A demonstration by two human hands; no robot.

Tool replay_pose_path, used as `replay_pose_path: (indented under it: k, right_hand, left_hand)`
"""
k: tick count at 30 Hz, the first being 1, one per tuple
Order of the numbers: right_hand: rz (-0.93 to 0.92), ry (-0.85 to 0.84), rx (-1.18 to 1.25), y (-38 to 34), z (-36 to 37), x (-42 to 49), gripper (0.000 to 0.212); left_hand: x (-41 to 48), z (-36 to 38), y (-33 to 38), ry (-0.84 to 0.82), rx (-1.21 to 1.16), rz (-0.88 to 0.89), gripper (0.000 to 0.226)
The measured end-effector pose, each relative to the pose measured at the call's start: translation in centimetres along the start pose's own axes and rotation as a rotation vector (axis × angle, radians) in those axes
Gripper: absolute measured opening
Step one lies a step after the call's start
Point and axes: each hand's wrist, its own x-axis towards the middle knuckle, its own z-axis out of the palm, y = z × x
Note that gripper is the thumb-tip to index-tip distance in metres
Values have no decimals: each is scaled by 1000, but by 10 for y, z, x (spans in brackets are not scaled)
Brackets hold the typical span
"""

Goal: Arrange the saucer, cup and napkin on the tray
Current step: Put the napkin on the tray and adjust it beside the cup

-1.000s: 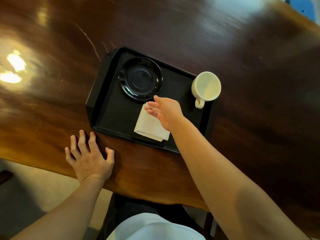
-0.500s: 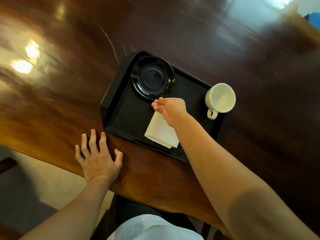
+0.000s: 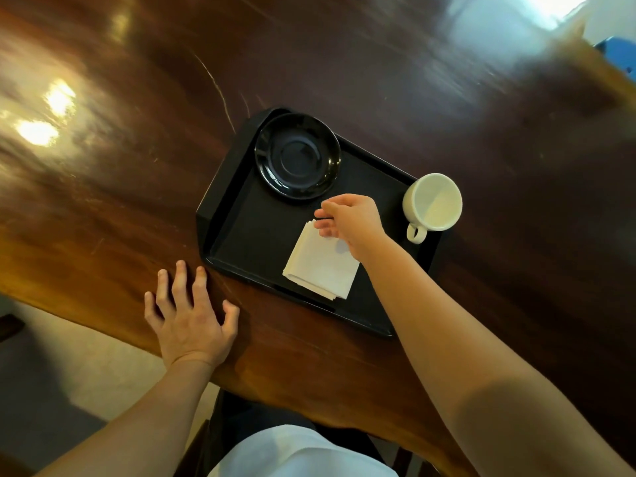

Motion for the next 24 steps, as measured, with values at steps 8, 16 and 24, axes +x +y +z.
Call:
replay_pose_path:
  k: [8, 16, 24]
  right_hand:
    - [-238, 142, -605, 49, -47, -15, 34]
    - [-208, 162, -649, 80, -31, -12, 44]
    - [-121, 259, -461, 84, -20, -7, 18]
  left_hand:
    - [0, 0, 0, -5, -6, 0, 70]
    - [-1, 0, 0, 9, -15, 4, 70]
    - [-1, 1, 1, 21, -9, 3, 70]
